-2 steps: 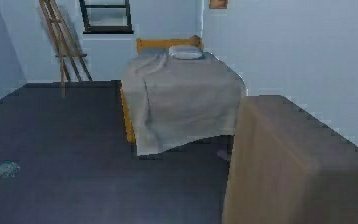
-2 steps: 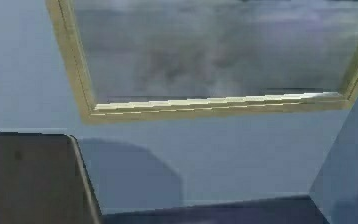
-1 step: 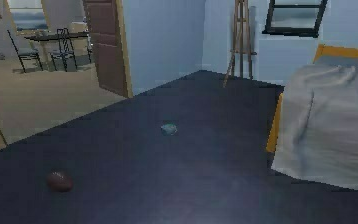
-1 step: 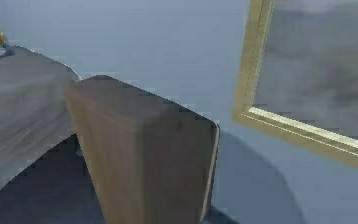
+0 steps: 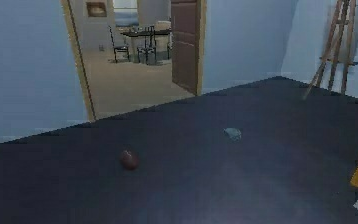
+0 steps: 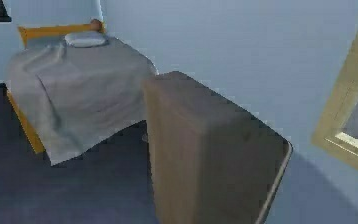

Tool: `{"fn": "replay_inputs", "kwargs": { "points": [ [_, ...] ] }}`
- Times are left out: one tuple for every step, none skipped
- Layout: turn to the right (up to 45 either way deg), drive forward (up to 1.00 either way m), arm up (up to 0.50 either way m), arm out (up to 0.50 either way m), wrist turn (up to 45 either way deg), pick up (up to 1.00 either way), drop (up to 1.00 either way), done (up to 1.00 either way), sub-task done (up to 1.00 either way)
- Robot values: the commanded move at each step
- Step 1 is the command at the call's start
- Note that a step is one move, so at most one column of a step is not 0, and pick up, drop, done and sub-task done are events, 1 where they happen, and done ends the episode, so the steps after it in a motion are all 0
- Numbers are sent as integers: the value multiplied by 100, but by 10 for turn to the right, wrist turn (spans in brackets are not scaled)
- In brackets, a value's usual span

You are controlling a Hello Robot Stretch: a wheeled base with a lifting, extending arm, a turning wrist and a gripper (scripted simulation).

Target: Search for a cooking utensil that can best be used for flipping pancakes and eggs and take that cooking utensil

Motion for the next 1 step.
{"fn": "replay_inputs", "kwargs": {
  "points": [
    [0, 30, 0, 0, 0, 0, 0, 0, 0]
  ]
}}
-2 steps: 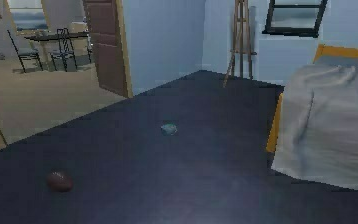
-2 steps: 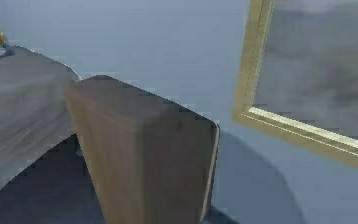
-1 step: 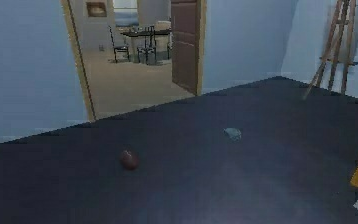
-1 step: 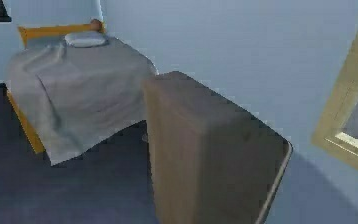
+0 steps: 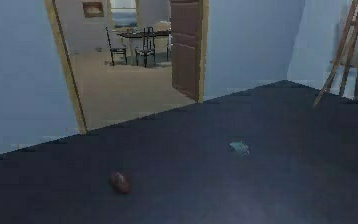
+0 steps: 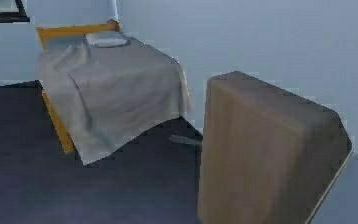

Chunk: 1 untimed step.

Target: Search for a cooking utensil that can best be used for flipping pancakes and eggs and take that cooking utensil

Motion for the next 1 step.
{"fn": "replay_inputs", "kwargs": {
  "points": [
    [-390, 0, 0, 0, 0, 0, 0, 0, 0]
  ]
}}
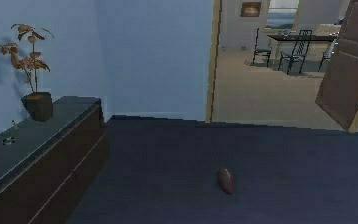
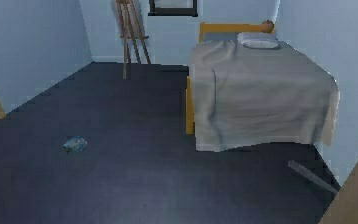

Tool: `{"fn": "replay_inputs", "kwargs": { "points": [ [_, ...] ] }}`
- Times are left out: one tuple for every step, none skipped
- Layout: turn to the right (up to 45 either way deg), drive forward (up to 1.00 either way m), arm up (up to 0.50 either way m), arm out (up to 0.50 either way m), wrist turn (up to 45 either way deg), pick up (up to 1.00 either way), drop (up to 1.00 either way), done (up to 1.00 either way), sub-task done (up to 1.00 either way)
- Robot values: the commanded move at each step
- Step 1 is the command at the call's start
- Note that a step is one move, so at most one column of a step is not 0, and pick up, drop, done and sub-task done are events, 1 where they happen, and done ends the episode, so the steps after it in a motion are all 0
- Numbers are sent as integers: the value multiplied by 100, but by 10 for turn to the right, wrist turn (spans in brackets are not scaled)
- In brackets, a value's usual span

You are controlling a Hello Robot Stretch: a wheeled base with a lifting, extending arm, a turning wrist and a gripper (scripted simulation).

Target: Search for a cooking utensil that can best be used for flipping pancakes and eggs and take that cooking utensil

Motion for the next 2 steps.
{"fn": "replay_inputs", "kwargs": {
  "points": [
    [-30, 0, 0, 0, 0, 0, 0, 0, 0],
    [0, 100, 0, 0, 0, 0, 0, 0, 0]
  ]
}}
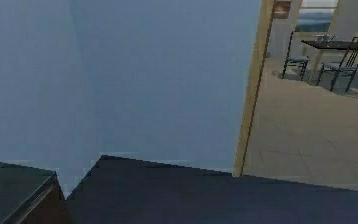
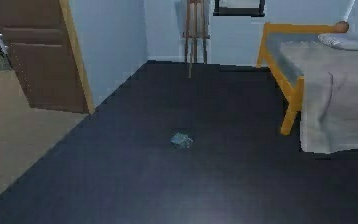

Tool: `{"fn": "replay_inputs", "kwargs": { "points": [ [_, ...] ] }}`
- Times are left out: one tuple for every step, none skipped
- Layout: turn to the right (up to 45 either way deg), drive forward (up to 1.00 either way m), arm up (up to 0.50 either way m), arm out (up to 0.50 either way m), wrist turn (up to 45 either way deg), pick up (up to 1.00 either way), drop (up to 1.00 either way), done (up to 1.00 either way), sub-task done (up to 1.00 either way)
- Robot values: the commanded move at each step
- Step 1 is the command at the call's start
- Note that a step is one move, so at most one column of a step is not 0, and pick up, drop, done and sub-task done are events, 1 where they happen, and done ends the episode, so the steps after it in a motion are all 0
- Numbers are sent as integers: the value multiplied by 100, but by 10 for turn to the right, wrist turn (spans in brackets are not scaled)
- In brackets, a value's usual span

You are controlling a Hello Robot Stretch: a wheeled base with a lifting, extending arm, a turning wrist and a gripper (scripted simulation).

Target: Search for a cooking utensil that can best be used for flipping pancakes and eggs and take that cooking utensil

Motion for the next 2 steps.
{"fn": "replay_inputs", "kwargs": {
  "points": [
    [0, 15, 0, 0, 0, 0, 0, 0, 0],
    [-450, 0, 0, 0, 0, 0, 0, 0, 0]
  ]
}}
